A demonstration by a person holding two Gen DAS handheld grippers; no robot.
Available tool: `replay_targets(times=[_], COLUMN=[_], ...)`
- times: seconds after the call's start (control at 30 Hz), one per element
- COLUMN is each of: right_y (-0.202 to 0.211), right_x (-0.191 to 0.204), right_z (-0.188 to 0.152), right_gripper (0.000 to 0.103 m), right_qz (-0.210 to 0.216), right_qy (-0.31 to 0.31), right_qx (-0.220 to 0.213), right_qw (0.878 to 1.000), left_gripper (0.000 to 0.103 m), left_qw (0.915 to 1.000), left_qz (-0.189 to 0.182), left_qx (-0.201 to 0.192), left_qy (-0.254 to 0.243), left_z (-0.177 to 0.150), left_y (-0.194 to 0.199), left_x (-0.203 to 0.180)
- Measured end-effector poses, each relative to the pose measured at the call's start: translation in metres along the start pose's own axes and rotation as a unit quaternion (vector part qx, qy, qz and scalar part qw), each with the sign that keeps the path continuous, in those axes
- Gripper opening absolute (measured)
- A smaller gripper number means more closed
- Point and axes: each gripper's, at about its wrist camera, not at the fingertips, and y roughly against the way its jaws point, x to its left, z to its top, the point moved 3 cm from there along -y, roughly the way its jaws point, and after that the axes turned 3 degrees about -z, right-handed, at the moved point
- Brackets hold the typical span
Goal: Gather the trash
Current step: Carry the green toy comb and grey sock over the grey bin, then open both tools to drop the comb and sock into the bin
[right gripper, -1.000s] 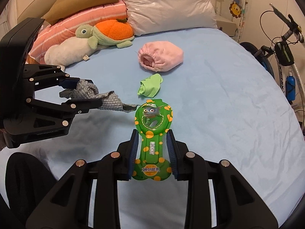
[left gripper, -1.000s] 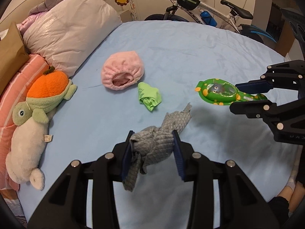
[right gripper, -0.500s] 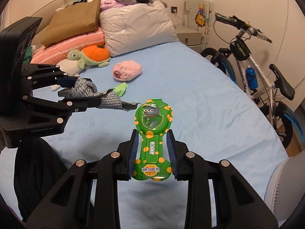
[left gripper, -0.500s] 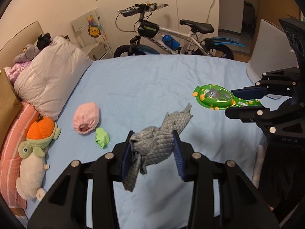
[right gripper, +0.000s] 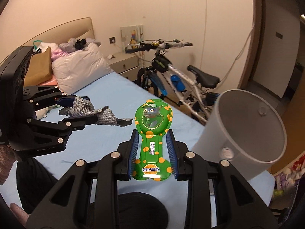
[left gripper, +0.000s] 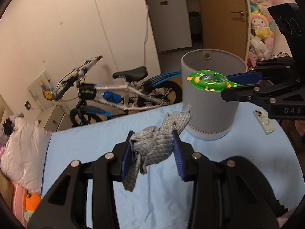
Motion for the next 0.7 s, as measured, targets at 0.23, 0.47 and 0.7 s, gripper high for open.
replay_targets(times=[0.23,0.47,0.7], right_y=[0.045,0.043,0.005], right_x=[-0.099,-0.163,-0.198], right_z=[0.013,0.011,0.01], right_gripper=[0.028,0.028,0.029], right_qz=[-0.062,-0.088,-0.088], right_qy=[-0.043,-0.062,-0.072], right_qx=[-0.018,-0.004,0.021], right_qw=[0.997,0.994,0.993], left_gripper=[0.039,0.039,0.051], left_qw=[0.9963,0.9933,0.9931], left_qz=[-0.052,-0.087,-0.102], left_qx=[-0.042,-0.03,0.0], left_qy=[-0.054,-0.07,-0.057], left_z=[0.097,0.137,0.143], left_y=[-0.022,-0.076,-0.122], left_x=[-0.06,-0.097,-0.103])
